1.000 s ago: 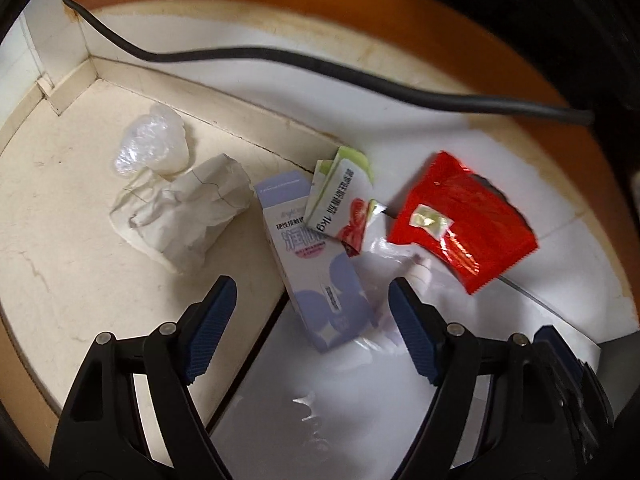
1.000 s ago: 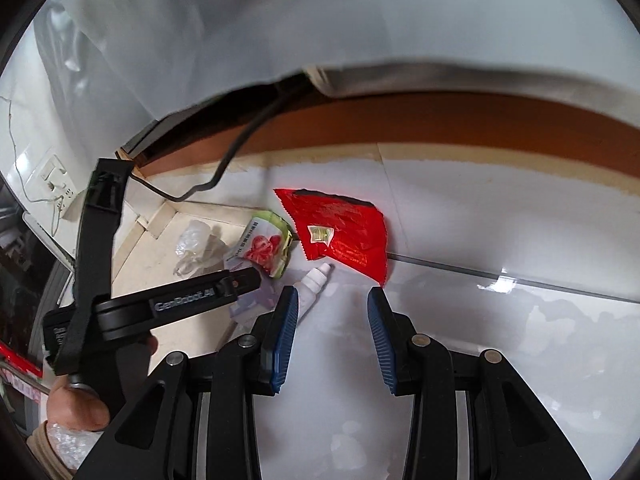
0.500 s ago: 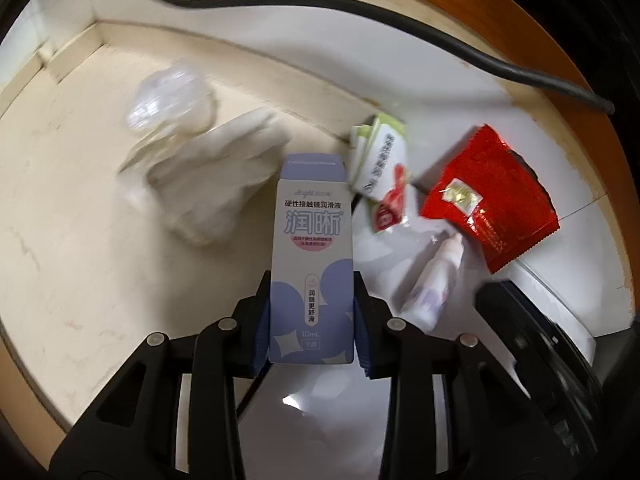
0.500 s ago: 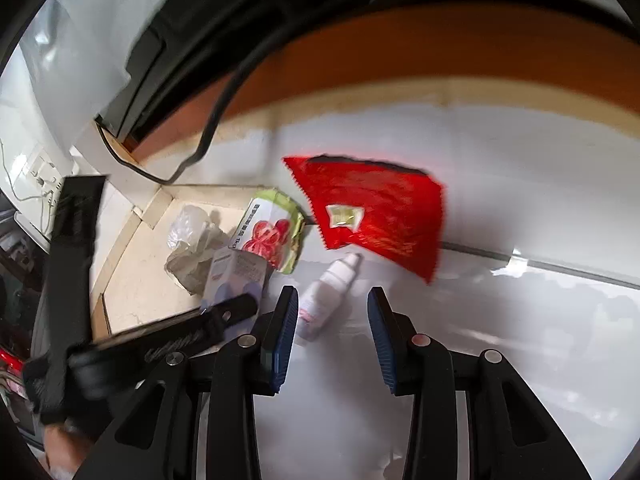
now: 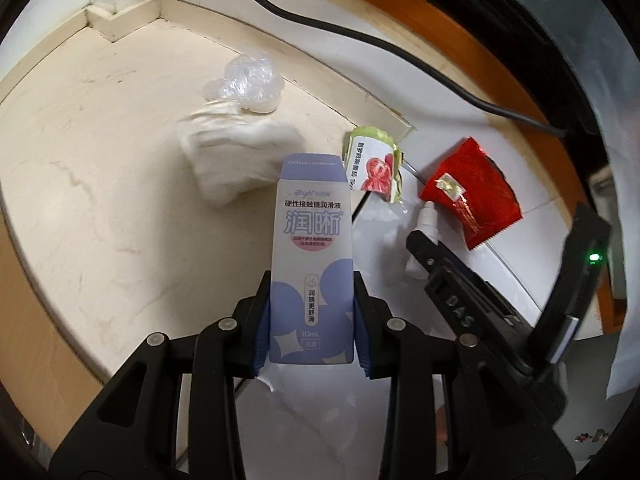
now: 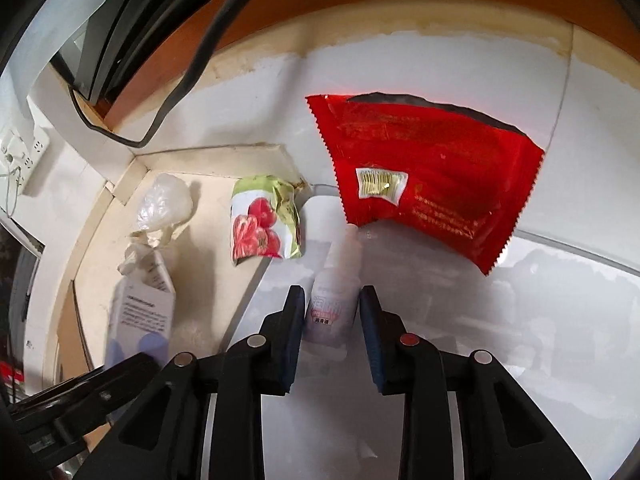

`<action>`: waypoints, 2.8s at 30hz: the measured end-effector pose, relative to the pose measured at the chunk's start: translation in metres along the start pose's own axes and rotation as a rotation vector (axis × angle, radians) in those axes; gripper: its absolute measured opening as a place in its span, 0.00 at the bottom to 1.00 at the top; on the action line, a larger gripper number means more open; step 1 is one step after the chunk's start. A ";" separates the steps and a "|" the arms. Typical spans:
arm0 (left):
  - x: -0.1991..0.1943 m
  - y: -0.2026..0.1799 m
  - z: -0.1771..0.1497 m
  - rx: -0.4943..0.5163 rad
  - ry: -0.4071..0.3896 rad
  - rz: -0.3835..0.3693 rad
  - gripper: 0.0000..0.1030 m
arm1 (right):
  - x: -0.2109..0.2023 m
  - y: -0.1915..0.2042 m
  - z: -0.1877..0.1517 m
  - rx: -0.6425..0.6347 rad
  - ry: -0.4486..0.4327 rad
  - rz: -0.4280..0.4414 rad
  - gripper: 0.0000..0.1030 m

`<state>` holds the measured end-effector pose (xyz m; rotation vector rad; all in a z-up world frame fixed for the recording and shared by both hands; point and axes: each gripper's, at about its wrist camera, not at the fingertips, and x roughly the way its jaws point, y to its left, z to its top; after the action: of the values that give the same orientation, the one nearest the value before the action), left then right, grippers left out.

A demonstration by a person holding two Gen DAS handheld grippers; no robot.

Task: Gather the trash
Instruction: 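Grasp the white dropper bottle with the right tool while the left tool grasps the white-and-blue carton, then carry the bottle and carton down over the floor bin and release both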

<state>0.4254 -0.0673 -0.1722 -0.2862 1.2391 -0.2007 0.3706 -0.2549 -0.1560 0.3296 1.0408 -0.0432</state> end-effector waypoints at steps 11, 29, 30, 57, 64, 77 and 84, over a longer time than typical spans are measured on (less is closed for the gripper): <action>-0.066 0.009 -0.056 0.008 -0.007 -0.018 0.30 | -0.055 -0.005 -0.053 0.043 -0.037 0.136 0.23; -0.160 -0.001 -0.200 0.089 -0.057 -0.055 0.30 | -0.217 -0.032 -0.177 0.039 -0.071 0.406 0.23; -0.164 -0.001 -0.207 0.093 -0.061 -0.055 0.30 | -0.226 -0.032 -0.186 0.024 -0.063 0.419 0.23; -0.124 0.090 -0.394 0.197 0.060 0.037 0.30 | -0.215 0.024 -0.418 -0.419 0.152 0.345 0.23; -0.047 0.128 -0.435 0.233 0.150 0.054 0.30 | -0.125 0.010 -0.482 -0.364 0.266 0.233 0.23; 0.133 0.189 -0.475 0.234 0.243 0.064 0.30 | 0.071 -0.035 -0.562 -0.294 0.365 0.105 0.24; 0.200 0.212 -0.479 0.237 0.277 0.085 0.41 | 0.150 -0.063 -0.590 -0.246 0.433 0.087 0.34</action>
<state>0.0328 0.0217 -0.5629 0.0010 1.4823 -0.3190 -0.0596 -0.1268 -0.5717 0.1608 1.4429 0.2433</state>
